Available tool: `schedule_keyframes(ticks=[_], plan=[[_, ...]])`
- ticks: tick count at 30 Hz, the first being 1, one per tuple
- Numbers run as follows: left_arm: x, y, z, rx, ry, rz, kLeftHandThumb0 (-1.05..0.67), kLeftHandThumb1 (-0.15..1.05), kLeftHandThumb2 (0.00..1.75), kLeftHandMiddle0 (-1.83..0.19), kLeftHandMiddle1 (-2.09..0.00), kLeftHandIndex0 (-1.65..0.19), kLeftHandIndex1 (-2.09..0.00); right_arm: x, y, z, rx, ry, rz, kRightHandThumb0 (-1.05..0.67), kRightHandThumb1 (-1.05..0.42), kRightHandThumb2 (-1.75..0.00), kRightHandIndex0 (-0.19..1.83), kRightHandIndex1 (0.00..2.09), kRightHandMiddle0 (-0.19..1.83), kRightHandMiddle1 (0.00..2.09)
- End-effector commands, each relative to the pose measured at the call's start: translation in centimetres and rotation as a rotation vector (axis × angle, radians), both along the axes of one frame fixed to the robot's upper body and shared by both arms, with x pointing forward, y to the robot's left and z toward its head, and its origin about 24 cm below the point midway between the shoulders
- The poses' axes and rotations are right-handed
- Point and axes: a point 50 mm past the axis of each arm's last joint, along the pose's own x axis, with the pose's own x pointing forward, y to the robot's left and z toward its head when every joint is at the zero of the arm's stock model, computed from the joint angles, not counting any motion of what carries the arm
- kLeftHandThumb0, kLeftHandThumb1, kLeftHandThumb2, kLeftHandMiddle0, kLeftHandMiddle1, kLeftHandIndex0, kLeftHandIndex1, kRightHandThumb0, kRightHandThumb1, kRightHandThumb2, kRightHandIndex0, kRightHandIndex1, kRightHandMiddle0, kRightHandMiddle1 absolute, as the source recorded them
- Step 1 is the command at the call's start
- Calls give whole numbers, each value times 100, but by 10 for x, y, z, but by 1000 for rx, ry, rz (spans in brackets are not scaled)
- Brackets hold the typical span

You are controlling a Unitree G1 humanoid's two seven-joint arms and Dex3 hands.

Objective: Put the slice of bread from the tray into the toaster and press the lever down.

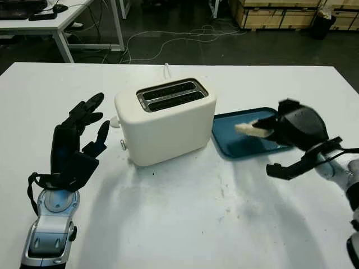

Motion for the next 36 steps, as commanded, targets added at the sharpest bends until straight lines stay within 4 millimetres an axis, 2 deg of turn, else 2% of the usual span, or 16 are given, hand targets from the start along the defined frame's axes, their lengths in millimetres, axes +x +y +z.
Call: schedule_keyframes(ticks=[1, 10, 14, 15, 17, 18, 19, 21, 24, 27, 32, 36], plan=[[-1, 0, 2, 16, -13, 6, -47, 92, 52, -20, -89, -46, -8, -2, 2, 16, 12, -39, 33, -32, -91, -6, 47, 175, 104, 1], [0, 0, 3, 12, -20, 7, -46, 92, 52, -20, -88, -46, -8, 4, 12, 64, 30, -144, 81, -30, -89, -1, 58, 173, 110, 2], [0, 0, 3, 12, -28, 2, -45, 92, 52, -20, -89, -47, -8, 12, 14, 91, 170, -100, 110, -27, -89, 0, 60, 170, 112, 2], [0, 0, 3, 14, -28, 6, -45, 92, 52, -20, -90, -47, -8, 16, 14, 101, 221, -72, 104, -27, -89, 0, 65, 158, 111, 1], [0, 0, 4, -2, -23, 10, -45, 92, 52, -20, -89, -47, -8, 22, 15, 122, 298, -14, 88, -30, -91, -2, 89, 99, 112, 1], [0, 0, 4, -12, -22, 9, -46, 92, 51, -18, -89, -46, -8, 25, 16, 132, 325, 10, 88, -28, -92, -3, 105, 61, 112, 1], [0, 0, 4, -17, -23, 7, -46, 92, 51, -18, -89, -46, -7, 27, 18, 142, 351, 29, 96, -28, -92, -3, 116, 39, 111, 0], [0, 0, 4, -6, -27, 6, -46, 92, 51, -18, -89, -46, -7, 33, 26, 167, 418, 81, 130, -25, -91, -1, 129, 16, 113, 1], [0, 0, 5, -4, -28, 3, -46, 92, 52, -19, -90, -46, -7, 41, 45, 198, 473, 189, 163, -34, -92, -3, 130, 11, 113, 1], [0, 0, 4, -7, -24, 1, -45, 92, 52, -18, -90, -46, -7, 50, 70, 213, 488, 286, 231, -34, -87, 0, 140, 11, 119, 3], [-1, 0, 4, -19, -19, 8, -45, 92, 51, -18, -89, -46, -7, 61, 109, 216, 469, 432, 280, -28, -88, -1, 141, 8, 120, 2], [-1, 1, 4, -12, -23, 16, -44, 92, 51, -18, -89, -47, -7, 67, 138, 206, 405, 528, 302, -39, -88, 0, 147, 10, 128, 5]])
